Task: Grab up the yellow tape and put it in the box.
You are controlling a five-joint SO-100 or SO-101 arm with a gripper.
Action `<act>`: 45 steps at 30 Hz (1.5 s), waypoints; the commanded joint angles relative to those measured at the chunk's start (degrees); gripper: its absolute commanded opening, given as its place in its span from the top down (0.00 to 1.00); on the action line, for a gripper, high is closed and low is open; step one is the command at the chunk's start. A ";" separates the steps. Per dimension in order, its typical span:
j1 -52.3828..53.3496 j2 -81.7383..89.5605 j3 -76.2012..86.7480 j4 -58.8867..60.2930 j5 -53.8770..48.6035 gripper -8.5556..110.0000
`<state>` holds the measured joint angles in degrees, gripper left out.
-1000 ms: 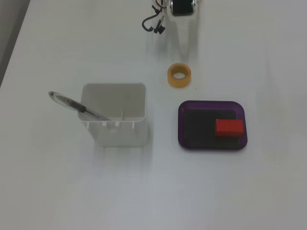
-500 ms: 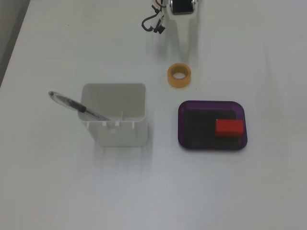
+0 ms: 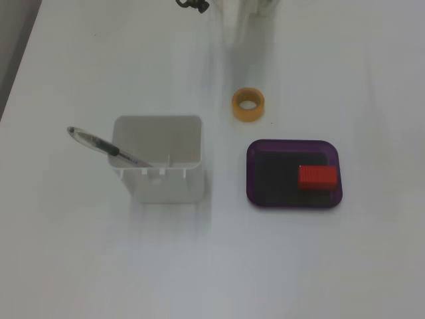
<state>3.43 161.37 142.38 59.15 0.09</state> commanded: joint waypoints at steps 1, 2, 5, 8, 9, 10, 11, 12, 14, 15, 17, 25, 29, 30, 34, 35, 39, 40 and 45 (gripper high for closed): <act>-4.39 -15.82 -11.95 3.16 -0.53 0.80; -5.54 -19.78 -14.59 4.39 -0.53 0.79; -7.47 -29.79 -20.30 7.12 -0.53 0.78; -7.21 -37.62 -21.88 7.12 -0.70 0.78; -7.21 -39.29 -21.80 6.94 -0.79 0.78; -7.12 -40.78 -21.71 6.94 -0.88 0.78; -6.94 -41.84 -21.71 6.94 -1.58 0.78; -6.33 -42.71 -21.62 6.94 -2.55 0.78; -4.75 -43.86 -21.53 6.94 -3.60 0.78; -4.04 -44.12 -21.53 6.86 -3.78 0.78; -2.46 -44.30 -21.53 6.77 -4.57 0.78; 0.35 -44.38 -16.00 2.20 -4.92 0.78; 0.35 -44.38 -10.46 -2.90 -4.92 0.78; 0.35 -44.38 -9.32 -3.96 -4.92 0.78; 0.35 -44.38 -6.86 -6.33 -6.06 0.78; 0.35 -44.38 -6.68 -6.68 -6.42 0.78; 0.35 -44.47 -6.59 -7.03 -6.50 0.79; 0.35 -44.47 -6.24 -7.12 -6.50 0.80; 0.35 -44.47 -5.10 -7.12 -6.50 0.94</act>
<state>3.78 116.98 137.55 52.12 -6.06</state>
